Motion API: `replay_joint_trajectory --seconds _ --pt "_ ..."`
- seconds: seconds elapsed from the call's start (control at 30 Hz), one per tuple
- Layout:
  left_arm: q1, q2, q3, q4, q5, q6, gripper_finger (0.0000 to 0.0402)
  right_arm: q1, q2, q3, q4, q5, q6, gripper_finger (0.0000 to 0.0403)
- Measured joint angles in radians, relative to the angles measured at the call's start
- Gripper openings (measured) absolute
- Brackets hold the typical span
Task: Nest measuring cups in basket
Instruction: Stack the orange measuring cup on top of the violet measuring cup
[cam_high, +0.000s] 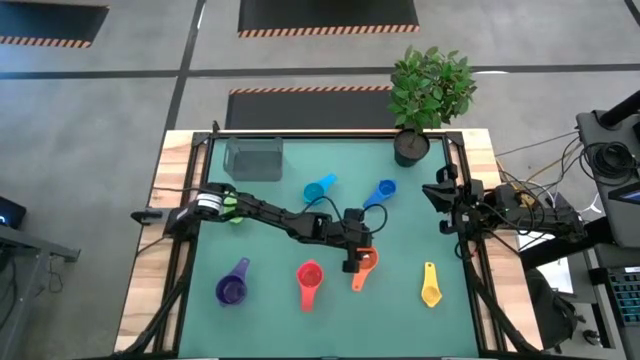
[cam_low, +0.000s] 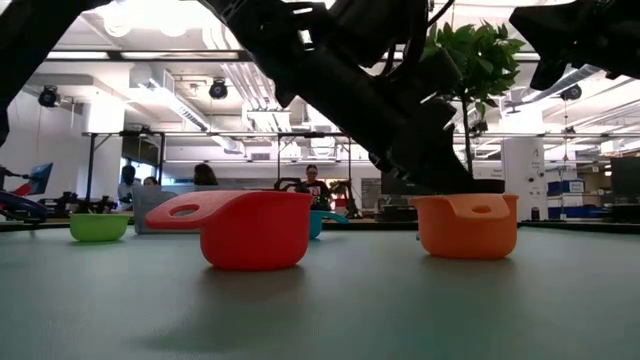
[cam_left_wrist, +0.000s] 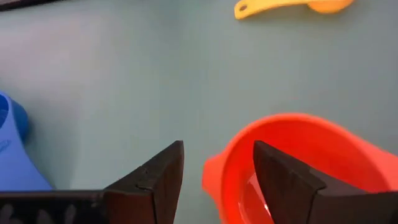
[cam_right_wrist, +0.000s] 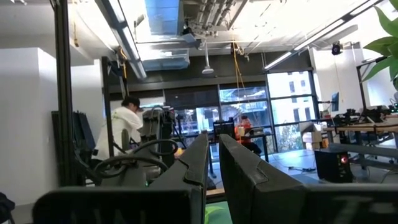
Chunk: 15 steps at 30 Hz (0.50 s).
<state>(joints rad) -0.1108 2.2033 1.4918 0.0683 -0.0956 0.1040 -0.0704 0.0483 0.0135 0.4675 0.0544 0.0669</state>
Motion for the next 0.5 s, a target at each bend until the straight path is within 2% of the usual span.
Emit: replay_joint_trajectory --seconds 0.3,0.5 --pt "0.004 0.005 -0.002 -0.038 0.0 -0.011 0.0135 0.0 0.0 0.0 -0.005 0.0 -0.007 0.0028" --pt "0.003 0.005 -0.002 -0.046 0.001 -0.02 0.0075 0.0 0.0 0.0 -0.006 0.0 -0.007 0.0028"
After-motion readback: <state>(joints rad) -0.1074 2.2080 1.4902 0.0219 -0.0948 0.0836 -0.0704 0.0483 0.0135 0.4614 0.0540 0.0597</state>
